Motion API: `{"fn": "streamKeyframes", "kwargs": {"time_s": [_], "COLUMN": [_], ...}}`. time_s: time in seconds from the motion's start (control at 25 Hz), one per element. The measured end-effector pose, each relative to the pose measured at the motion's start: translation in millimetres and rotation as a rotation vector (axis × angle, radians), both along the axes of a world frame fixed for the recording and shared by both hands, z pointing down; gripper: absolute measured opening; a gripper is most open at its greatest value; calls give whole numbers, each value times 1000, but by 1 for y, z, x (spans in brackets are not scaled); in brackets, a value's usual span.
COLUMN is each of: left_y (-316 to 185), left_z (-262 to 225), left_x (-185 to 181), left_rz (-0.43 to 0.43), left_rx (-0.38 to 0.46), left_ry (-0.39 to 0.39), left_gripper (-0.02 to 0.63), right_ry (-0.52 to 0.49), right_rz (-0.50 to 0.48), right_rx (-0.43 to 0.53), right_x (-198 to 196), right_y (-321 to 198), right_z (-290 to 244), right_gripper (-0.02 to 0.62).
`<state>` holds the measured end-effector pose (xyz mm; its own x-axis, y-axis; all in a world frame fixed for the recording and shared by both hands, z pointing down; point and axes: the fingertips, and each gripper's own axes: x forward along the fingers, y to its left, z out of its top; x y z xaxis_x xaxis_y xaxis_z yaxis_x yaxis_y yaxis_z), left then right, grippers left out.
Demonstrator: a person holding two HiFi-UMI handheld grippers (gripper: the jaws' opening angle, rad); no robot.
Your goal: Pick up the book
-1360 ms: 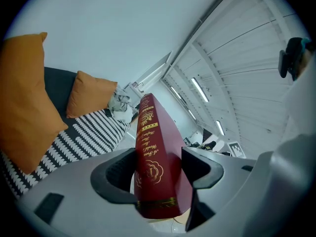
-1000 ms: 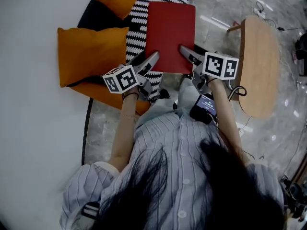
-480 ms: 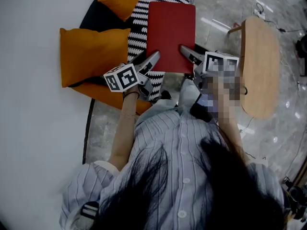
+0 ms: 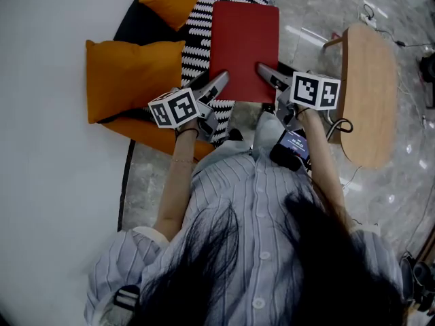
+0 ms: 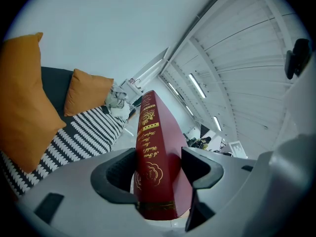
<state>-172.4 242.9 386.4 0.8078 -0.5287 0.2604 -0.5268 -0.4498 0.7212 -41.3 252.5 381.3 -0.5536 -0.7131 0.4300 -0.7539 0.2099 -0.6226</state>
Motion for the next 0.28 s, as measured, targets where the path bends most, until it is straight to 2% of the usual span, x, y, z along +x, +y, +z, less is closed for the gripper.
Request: {"fn": "streamKeyframes", "kwargs": {"time_s": [0.12, 0.28], "left_y": [3, -22], "left_z": [1, 3], "left_x": [4, 7], "left_rz": [14, 21], "left_rx": [-19, -34], "left_ry": [4, -7], "left_gripper": [301, 301], "right_ry": [-4, 0], "right_rz": [-1, 0], "right_rx": [-6, -25], "right_x": [2, 6], "right_y": [1, -22], "right_z": [1, 1], "right_gripper": [276, 276]}}
